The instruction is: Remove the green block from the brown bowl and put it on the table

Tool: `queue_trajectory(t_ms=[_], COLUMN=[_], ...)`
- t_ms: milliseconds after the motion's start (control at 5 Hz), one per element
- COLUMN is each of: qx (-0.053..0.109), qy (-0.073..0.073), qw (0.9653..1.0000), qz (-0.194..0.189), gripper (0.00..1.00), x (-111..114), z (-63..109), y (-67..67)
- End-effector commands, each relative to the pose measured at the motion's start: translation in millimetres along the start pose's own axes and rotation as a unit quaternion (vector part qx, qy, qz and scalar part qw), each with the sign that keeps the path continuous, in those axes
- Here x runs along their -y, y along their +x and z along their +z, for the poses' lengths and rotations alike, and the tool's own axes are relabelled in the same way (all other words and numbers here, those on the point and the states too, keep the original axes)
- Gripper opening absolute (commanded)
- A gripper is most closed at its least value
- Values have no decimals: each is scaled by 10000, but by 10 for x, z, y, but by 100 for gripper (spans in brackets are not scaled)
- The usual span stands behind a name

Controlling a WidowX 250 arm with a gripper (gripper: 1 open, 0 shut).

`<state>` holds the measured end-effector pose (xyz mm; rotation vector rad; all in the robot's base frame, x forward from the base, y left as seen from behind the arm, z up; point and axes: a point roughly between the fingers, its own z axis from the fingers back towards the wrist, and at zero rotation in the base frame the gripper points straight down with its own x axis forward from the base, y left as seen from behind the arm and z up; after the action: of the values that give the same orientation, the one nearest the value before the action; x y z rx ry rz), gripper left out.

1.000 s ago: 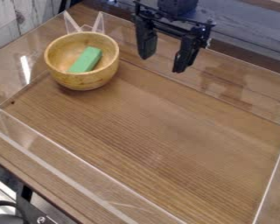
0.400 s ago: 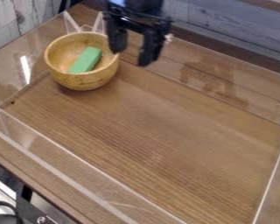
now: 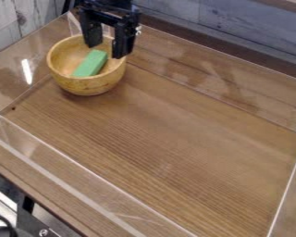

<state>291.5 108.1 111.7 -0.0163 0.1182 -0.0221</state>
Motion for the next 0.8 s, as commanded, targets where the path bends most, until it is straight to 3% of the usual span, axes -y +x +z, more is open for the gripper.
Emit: queue_trajectory(t_ms=[0,600], qx=[252,274], qy=[151,177], qw=[9994,9958], qz=[-179,-859], gripper=[100,100], x=[-173,-383], z=[122,-71], y=[84,194])
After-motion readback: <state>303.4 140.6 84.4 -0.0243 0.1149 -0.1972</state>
